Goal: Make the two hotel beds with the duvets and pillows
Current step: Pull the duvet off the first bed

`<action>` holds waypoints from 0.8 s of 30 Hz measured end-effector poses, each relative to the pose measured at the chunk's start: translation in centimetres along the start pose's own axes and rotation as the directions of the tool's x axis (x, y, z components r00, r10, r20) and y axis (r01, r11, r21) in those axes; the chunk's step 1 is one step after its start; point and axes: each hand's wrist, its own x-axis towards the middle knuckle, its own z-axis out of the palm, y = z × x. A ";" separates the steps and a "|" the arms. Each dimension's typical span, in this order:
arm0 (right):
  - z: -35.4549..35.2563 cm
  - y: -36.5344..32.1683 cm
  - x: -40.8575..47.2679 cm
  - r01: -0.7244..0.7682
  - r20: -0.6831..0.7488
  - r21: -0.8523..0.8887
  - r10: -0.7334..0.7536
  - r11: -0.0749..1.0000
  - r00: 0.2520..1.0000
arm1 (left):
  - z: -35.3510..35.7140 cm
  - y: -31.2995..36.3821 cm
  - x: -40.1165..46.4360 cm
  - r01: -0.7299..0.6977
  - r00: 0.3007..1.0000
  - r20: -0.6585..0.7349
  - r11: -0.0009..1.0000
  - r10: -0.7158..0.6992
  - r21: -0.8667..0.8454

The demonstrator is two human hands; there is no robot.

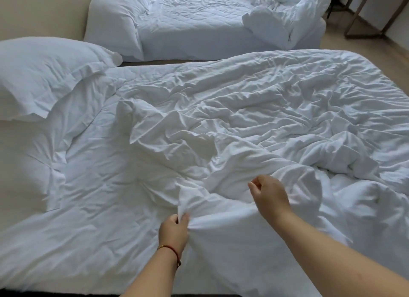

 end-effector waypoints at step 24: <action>12.9 -21.8 3.3 0.296 0.218 -0.030 -0.283 0.955 0.934 | -25.8 -4.0 11.2 0.193 0.951 -0.280 0.958 -0.130 0.211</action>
